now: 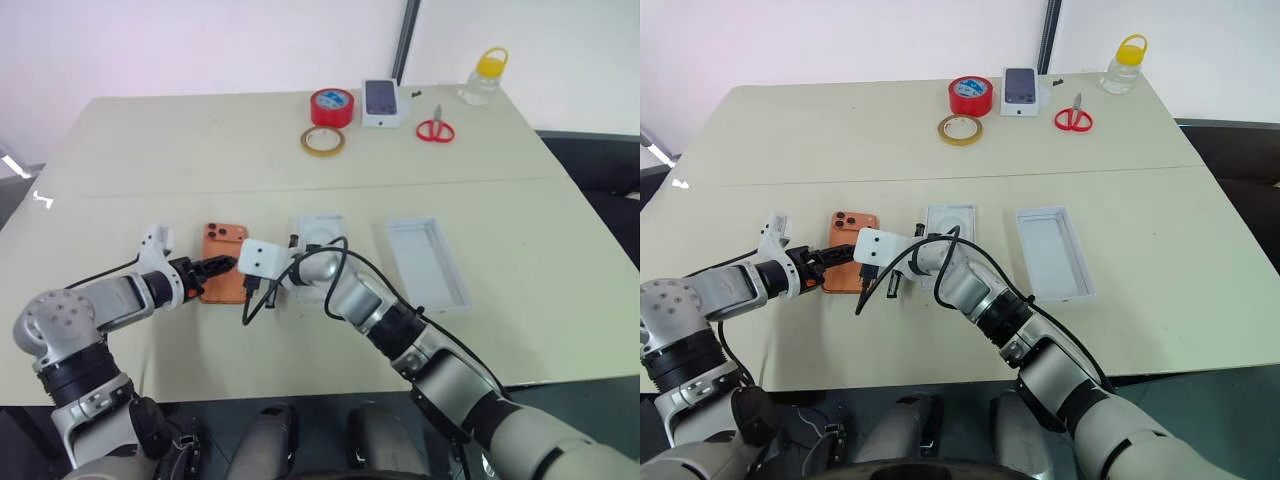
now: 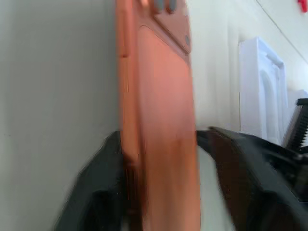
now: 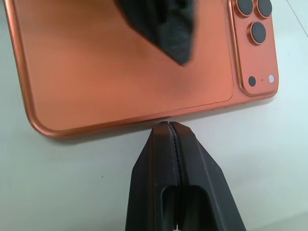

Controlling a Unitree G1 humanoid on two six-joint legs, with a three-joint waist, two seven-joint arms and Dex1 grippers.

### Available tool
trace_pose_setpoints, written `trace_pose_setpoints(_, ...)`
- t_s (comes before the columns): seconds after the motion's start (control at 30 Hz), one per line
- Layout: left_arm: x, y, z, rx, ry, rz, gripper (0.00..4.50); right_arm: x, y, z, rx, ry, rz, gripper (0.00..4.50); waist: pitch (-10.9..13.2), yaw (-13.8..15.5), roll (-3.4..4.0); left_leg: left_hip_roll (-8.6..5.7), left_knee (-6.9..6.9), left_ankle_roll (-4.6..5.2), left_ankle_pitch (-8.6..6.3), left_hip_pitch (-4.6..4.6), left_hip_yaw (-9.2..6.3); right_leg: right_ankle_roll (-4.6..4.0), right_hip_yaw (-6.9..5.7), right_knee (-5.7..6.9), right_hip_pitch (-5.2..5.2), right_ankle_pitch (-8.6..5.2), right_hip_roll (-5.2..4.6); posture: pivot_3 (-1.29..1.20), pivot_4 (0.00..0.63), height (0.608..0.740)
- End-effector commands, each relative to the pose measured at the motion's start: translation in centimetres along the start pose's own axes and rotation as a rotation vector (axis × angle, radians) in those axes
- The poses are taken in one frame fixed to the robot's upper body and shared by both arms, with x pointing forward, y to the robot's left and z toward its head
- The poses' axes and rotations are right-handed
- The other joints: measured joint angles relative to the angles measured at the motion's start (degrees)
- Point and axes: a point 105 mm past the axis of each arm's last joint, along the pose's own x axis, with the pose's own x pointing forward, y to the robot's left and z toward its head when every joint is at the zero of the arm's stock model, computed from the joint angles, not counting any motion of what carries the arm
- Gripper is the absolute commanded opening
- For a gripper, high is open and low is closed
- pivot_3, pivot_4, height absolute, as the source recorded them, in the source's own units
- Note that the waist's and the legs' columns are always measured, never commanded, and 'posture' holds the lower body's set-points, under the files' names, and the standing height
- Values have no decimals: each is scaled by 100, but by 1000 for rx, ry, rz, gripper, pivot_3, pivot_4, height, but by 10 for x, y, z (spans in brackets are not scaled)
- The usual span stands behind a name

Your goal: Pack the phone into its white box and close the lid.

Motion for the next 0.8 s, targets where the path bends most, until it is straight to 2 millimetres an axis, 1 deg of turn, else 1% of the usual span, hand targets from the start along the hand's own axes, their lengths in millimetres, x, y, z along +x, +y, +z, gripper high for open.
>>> trace_pose_setpoints(0.03,-3,-1,1,-17,-13,-17,900,-3,0,9,-22,-27,-8,0,-1,2,-2,1,0,-1,0,0,0,0,0,0,-1,0,1,0,150,740)
trace_pose_setpoints(0.07,-2,-2,1,-21,-19,-24,571,-5,-1,9,-23,-27,-10,0,-1,3,-2,2,0,-1,0,2,0,0,0,0,-1,0,1,0,150,740)
trace_pose_setpoints(0.1,-2,-4,2,-21,-25,-34,82,-7,-2,9,-28,-27,-16,0,-2,4,-3,2,1,-1,0,2,0,0,0,0,0,0,1,0,150,740)
trace_pose_setpoints(0.2,-1,-12,6,-34,-49,-68,33,-17,-7,11,-31,-38,-40,0,-2,3,-3,2,0,-1,0,2,0,0,2,0,4,0,1,0,150,740)
trace_pose_setpoints(0.33,2,-25,11,-61,-97,-124,33,-42,-19,19,-6,-78,-79,0,-2,36,-6,1,6,-1,1,-5,0,0,2,0,2,0,1,0,150,740)
trace_pose_setpoints(0.43,5,-39,16,-84,-133,-171,33,-72,-25,30,2,-138,-76,0,1,71,-11,0,8,-1,0,-15,0,0,2,0,0,0,0,0,150,740)
trace_pose_setpoints(0.47,6,-46,19,-83,-147,-186,33,-84,-27,32,1,-155,-73,0,4,83,-16,0,8,-1,0,-17,0,0,2,-1,-1,0,1,0,150,740)
trace_pose_setpoints(0.5,7,-50,21,-83,-157,-195,33,-91,-28,33,-1,-163,-70,0,5,109,-19,0,9,-1,0,-19,0,0,2,-1,-1,0,1,0,150,740)
trace_pose_setpoints(0.57,17,-75,26,-69,-176,-225,33,-114,-37,25,40,-160,-83,0,7,153,-25,1,9,-1,0,-20,0,0,2,-2,-2,0,1,0,150,740)
trace_pose_setpoints(0.6,21,-83,28,-70,-185,-232,33,-120,-40,22,56,-155,-88,0,9,185,-31,0,9,-1,0,-21,1,0,2,-3,-2,0,1,0,150,740)
trace_pose_setpoints(0.63,27,-95,26,-68,-174,-254,33,-127,-45,15,84,-138,-107,0,8,186,-41,0,10,-1,0,-22,0,1,1,-7,2,0,0,0,150,740)
trace_pose_setpoints(0.67,30,-101,24,-69,-165,-266,33,-130,-48,10,102,-125,-120,0,8,187,-44,-1,11,0,-1,-22,2,1,1,-9,4,0,-1,0,150,740)
trace_pose_setpoints(0.73,51,-136,7,-103,-94,-358,33,-145,-62,-18,140,-43,-187,0,9,198,-47,-4,10,0,-1,-22,4,1,1,-11,4,0,-4,0,150,740)
trace_pose_setpoints(0.77,57,-150,0,-118,-70,-390,33,-151,-66,-28,150,-13,-211,0,11,219,-50,-5,9,1,-1,-22,4,2,1,-12,4,0,-6,0,150,740)
trace_pose_setpoints(0.8,60,-158,-5,-128,-58,-408,33,-155,-68,-33,156,5,-225,0,19,210,-62,-7,10,1,-1,-24,4,2,1,-15,6,0,-8,0,150,740)
